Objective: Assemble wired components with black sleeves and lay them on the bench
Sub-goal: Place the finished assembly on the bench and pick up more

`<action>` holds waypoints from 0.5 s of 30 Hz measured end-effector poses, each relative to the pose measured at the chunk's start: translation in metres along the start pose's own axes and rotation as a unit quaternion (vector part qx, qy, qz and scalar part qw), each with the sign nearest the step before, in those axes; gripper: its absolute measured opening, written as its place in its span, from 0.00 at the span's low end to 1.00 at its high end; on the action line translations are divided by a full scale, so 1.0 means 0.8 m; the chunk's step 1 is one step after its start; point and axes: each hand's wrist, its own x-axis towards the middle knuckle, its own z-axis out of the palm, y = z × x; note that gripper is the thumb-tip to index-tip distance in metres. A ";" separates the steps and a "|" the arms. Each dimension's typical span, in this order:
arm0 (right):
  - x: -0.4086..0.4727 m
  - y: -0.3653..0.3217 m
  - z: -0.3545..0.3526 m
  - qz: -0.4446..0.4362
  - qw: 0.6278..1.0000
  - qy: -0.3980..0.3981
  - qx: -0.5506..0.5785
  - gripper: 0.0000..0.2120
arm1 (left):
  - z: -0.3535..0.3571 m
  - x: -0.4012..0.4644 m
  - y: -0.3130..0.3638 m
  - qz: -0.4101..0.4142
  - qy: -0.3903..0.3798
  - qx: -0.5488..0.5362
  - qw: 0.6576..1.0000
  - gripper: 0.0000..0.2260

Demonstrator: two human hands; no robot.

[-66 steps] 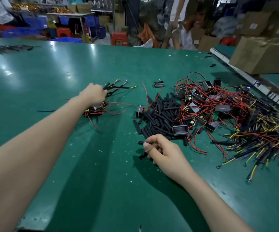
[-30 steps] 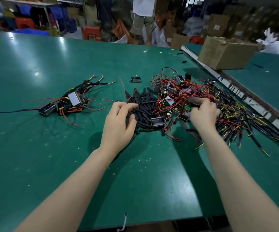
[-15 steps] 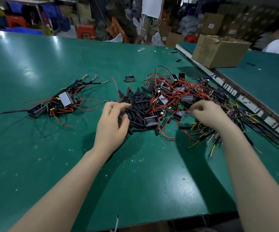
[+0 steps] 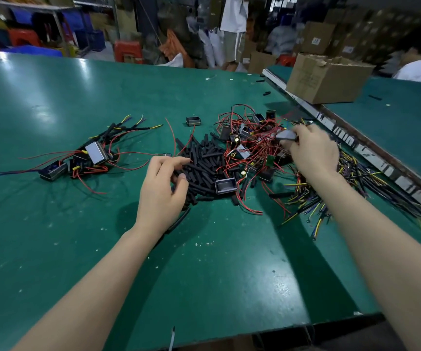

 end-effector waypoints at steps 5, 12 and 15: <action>0.005 -0.006 -0.045 0.077 0.967 0.092 0.224 0.21 | -0.001 0.000 0.001 0.006 0.004 -0.006 1.000 0.13; 0.010 -0.033 -0.102 0.245 0.689 0.006 0.681 0.08 | -0.003 0.000 0.001 -0.002 -0.009 -0.013 1.000 0.13; -0.021 -0.048 -0.097 0.282 0.648 -0.055 0.705 0.06 | -0.003 0.001 0.004 -0.039 -0.037 -0.048 0.997 0.12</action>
